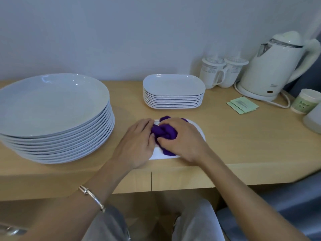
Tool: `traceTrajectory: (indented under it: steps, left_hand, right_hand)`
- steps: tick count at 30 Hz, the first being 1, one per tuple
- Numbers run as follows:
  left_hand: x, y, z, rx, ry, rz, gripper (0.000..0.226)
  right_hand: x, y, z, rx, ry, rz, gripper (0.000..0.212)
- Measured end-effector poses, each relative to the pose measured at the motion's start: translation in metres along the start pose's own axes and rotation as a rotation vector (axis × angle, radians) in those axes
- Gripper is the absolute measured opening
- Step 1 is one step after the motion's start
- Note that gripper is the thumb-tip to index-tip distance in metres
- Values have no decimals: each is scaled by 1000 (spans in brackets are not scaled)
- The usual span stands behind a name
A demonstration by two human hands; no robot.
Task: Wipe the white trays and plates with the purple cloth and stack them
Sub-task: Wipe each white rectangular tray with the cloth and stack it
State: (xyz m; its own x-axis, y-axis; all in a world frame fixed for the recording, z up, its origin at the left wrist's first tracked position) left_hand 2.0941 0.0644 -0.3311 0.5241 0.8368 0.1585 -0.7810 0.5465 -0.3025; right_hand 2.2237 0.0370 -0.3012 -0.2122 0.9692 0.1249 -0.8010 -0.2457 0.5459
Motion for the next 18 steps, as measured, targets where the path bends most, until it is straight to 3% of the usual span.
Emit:
traceTrajectory:
  steps: [3, 6, 9, 14, 18]
  left_hand:
    - [-3, -1, 4, -16, -11, 15, 65]
    - [2, -2, 3, -38, 47, -38, 52]
    - [10, 7, 4, -75, 119, -64, 50]
    - [13, 7, 9, 47, -57, 131, 56]
    - [10, -1, 11, 67, -107, 252, 43]
  right_hand:
    - [13, -39, 27, 116, -53, -189, 21]
    - [11, -63, 40, 318, -124, -314, 29]
    - [-6, -54, 31, 267, -93, -273, 27]
    - [-39, -47, 32, 289, -208, -280, 23]
    - [-52, -34, 25, 369, -276, -238, 28]
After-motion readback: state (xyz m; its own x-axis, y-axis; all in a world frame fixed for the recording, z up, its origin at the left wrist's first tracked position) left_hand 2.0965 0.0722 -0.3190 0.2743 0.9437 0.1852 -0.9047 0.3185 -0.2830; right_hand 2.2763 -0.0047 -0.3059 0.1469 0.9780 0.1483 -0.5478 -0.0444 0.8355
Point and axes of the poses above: each hand's wrist, its own x-axis towards the middle knuckle, its own z-axis out of the back of the hand, y = z × x, the point moved 5 cm from there along x, towards the middle knuckle, and after that the axes turned 9 degrees about y, right-handed, at the moved point
